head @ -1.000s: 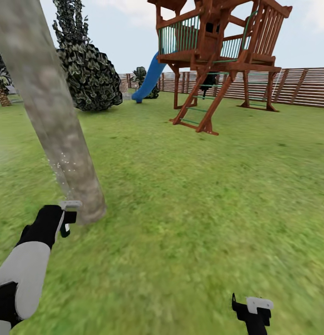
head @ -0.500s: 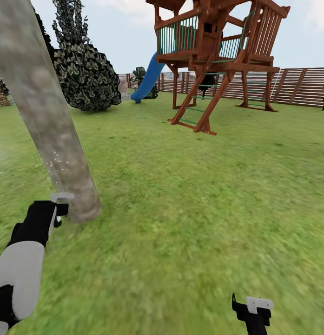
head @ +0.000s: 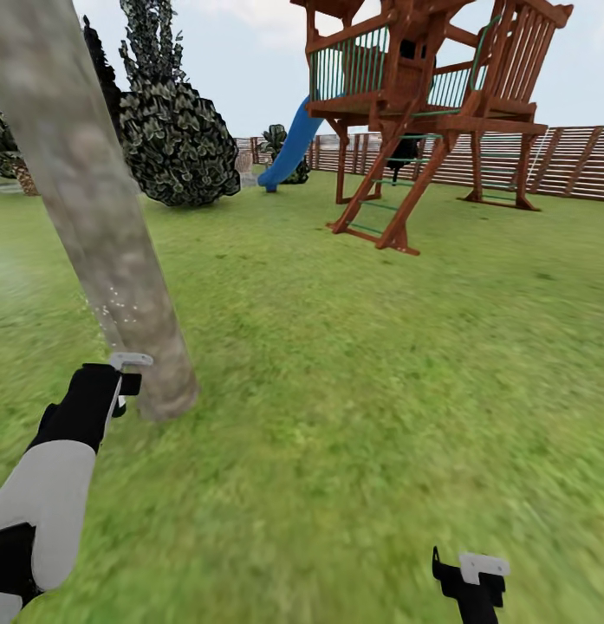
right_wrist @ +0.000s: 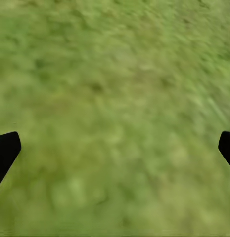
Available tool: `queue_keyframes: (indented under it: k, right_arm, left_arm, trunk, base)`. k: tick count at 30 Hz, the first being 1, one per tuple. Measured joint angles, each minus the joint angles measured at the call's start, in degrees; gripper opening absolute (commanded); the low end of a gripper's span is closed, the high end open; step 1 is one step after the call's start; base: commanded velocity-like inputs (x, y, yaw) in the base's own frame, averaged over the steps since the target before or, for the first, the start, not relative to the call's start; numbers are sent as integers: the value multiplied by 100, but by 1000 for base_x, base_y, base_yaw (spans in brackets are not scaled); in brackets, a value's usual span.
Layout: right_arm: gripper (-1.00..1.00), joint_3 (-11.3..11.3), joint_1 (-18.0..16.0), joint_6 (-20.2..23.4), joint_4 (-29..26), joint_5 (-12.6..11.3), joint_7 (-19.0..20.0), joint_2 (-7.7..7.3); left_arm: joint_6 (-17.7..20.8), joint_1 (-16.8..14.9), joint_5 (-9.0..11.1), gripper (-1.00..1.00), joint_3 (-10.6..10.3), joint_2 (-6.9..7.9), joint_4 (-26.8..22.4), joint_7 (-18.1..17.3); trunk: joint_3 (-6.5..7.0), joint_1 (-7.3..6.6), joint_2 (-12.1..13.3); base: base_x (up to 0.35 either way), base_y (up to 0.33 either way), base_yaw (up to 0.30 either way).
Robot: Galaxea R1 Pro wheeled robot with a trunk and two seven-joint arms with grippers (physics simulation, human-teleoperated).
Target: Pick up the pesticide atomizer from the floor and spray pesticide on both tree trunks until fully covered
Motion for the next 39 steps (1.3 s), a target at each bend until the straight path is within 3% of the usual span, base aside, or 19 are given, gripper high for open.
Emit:
queue_keyframes:
  k: [8,11,14,17,19,23,27,39]
  right_arm:
    - [100,1,0,0,0,0,0,11]
    - [100,0,0,0,0,0,0,21]
    - [100,-1,0,0,0,0,2,25]
    - [100,-1,0,0,0,0,1,26]
    - [100,0,0,0,0,0,1,26]
    - [100,1,0,0,5,0,8,26]
    - [100,0,0,0,8,0,9,26]
    - [100,0,0,0,9,0,9,28]
  left_arm:
    - [-48,400,21,-100,63,59,75,36]
    - [-70,463,9,-100,333,80,88,38]
    - [-83,636,64,-100,367,-19,93,37]
    - [-136,684,83,-100,365,-310,91,36]
    - [-318,712,22,-100,374,-420,92,42]
    - [-697,1086,-5,-100,510,-393,93,199]
    - [-915,1166,40,-100,705,-445,94,418]
    - [-990,1409,34,-100,717,-459,92,434]
  trunk:
    - [0,0,0]
    - [0,0,0]
    - [0,0,0]
    - [0,0,0]
    - [0,0,0]
    - [0,0,0]
    - [0,0,0]
    - [0,0,0]
  base:
    - [337,0,145]
    - [179,0,276]
    - [14,0,278]
    - [61,-38,275]
    - [191,-153,152]
    - [240,-171,15]
    - [275,-155,1]
    - [122,-230,145]
